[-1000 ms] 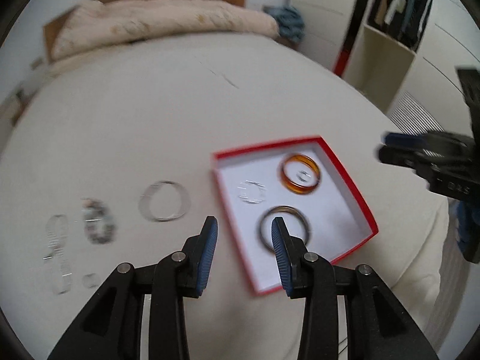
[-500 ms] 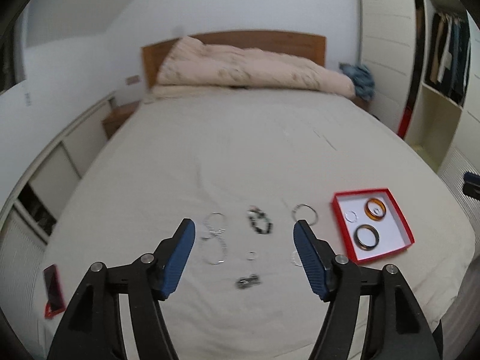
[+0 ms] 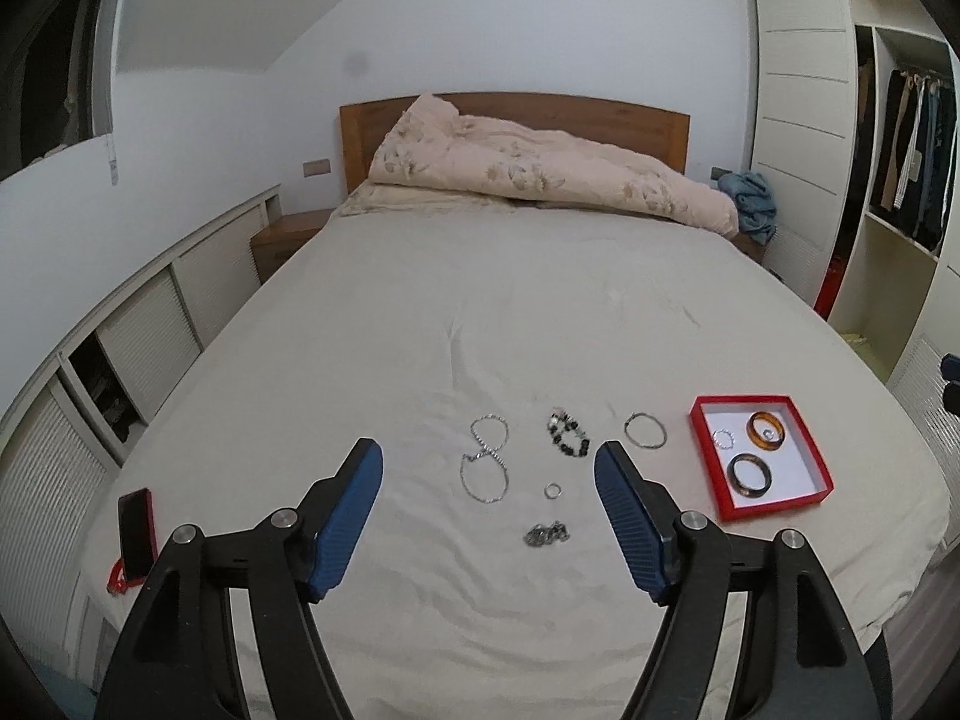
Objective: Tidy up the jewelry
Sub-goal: 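Lift both grippers away from the red box, then grasp the silver charm cluster with the left gripper while the right grasps a twisted silver hoop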
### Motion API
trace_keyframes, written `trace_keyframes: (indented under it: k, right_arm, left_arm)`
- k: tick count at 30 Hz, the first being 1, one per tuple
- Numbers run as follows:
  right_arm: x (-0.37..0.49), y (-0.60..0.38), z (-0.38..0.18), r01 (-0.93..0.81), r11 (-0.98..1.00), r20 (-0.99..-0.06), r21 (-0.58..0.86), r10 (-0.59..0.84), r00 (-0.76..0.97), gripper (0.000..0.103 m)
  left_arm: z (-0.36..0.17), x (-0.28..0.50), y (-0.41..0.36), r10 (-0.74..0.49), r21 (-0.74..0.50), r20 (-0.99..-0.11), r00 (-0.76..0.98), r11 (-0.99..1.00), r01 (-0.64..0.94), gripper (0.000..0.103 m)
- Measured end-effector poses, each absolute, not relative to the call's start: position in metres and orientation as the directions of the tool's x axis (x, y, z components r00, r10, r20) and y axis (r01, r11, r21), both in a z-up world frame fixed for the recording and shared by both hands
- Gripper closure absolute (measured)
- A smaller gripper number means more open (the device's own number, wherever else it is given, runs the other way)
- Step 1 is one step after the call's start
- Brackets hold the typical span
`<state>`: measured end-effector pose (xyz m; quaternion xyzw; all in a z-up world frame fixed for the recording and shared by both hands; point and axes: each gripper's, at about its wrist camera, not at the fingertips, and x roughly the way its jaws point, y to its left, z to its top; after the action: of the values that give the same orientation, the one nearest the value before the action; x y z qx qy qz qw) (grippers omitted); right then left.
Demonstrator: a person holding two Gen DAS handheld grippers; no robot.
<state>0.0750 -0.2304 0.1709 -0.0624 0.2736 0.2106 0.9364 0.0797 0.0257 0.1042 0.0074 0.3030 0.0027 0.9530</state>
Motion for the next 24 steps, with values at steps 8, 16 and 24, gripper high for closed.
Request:
trace_keyframes:
  k: [8,16,24]
  right_arm:
    - [0.109,-0.205,0.108,-0.447,0.891,-0.630,0.080,0.393,0.670,0.056]
    - [0.158,-0.184,0.035,-0.452,0.877,-0.721,0.163,0.418,0.552,0.056]
    - [0.216,-0.154,-0.037,-0.443,0.870,-0.799,0.216,0.418,0.431,0.056]
  left_arm:
    - [0.044,0.107,0.029,0.017,-0.001,-0.660,0.751,1.000,-0.023,0.031]
    - [-0.028,0.146,0.017,-0.010,-0.014,-0.745,0.667,1.000,-0.001,0.031]
    - [-0.099,0.190,-0.008,-0.083,-0.046,-0.833,0.546,0.996,0.082,0.031]
